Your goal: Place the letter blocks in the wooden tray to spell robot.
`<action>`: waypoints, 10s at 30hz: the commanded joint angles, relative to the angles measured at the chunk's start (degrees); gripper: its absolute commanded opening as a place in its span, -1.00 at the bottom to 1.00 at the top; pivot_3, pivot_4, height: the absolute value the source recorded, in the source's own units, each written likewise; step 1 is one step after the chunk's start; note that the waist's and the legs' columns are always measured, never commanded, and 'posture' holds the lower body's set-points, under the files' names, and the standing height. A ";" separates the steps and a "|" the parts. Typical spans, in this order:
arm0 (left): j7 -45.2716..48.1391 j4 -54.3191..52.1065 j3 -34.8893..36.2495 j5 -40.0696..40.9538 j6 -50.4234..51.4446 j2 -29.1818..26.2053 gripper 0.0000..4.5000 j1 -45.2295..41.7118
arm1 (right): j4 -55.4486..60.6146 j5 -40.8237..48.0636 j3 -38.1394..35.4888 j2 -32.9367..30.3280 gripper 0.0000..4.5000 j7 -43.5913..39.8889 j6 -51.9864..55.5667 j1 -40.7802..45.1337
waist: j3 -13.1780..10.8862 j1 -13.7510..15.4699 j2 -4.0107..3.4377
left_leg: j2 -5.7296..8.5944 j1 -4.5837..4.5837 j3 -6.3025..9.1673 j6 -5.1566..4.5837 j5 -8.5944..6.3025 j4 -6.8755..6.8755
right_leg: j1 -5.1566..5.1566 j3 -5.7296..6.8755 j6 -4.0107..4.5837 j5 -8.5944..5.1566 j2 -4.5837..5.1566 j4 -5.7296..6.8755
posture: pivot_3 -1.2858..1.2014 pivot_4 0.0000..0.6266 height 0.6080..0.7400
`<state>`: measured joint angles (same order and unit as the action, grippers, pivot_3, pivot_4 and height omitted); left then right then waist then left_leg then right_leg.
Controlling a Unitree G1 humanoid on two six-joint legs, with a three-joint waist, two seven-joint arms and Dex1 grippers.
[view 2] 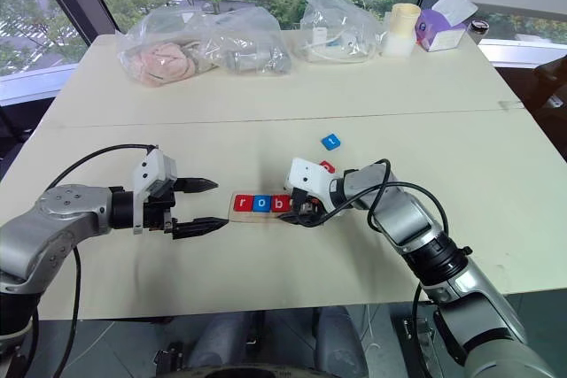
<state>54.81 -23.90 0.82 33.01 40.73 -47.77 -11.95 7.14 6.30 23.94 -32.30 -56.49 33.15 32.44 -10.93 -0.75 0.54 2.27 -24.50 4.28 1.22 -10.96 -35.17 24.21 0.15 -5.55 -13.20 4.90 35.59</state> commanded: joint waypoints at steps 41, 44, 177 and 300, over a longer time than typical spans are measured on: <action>-2.03 2.65 -2.40 -3.61 -5.51 7.39 1.00 -7.56 | 4.23 -1.55 -23.15 11.03 -0.48 36.36 15.38 -6.16 | 0.02 0.07 0.02 | -0.03 0.13 -0.28 0.01 0.03 -0.14 | 0.02 -0.10 0.01 -0.01 -0.09 0.43 | 0.03 -0.52 1.00; 1.08 0.07 -4.99 -4.58 -6.88 5.63 1.00 -6.26 | 14.68 -0.60 -30.79 15.86 -0.48 42.97 26.86 -8.62 | 0.02 0.10 0.02 | -0.04 0.10 -0.27 0.01 0.03 -0.12 | 0.09 -0.13 0.01 -0.01 -0.09 0.45 | 0.03 -0.52 1.00; 2.04 0.84 -3.99 -5.96 -7.24 3.22 1.00 -3.28 | -5.39 7.74 -15.89 0.48 0.59 -3.06 -15.35 -3.08 | -0.02 0.08 0.02 | -0.15 0.53 -0.63 -0.24 -0.15 -0.03 | -0.57 -0.19 0.00 0.02 0.02 -0.24 | 0.03 -0.52 1.00; 6.65 0.56 -1.38 4.25 2.44 -2.22 1.00 -7.42 | -6.97 6.83 -17.33 -12.17 -0.50 -15.16 -17.75 -8.40 | -0.05 0.07 0.08 | -0.27 0.18 -0.86 -0.24 -0.14 -0.10 | 0.03 -0.61 -0.03 0.07 -0.18 0.01 | 0.03 -0.52 1.00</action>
<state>61.41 -22.57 -0.72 37.04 44.08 -50.33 -18.43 -2.30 12.66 5.85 -45.14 -72.12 14.24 22.91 -10.98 -0.68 0.62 2.00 -24.33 3.42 0.97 -11.10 -35.28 24.24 -0.47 -5.58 -13.13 4.72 35.60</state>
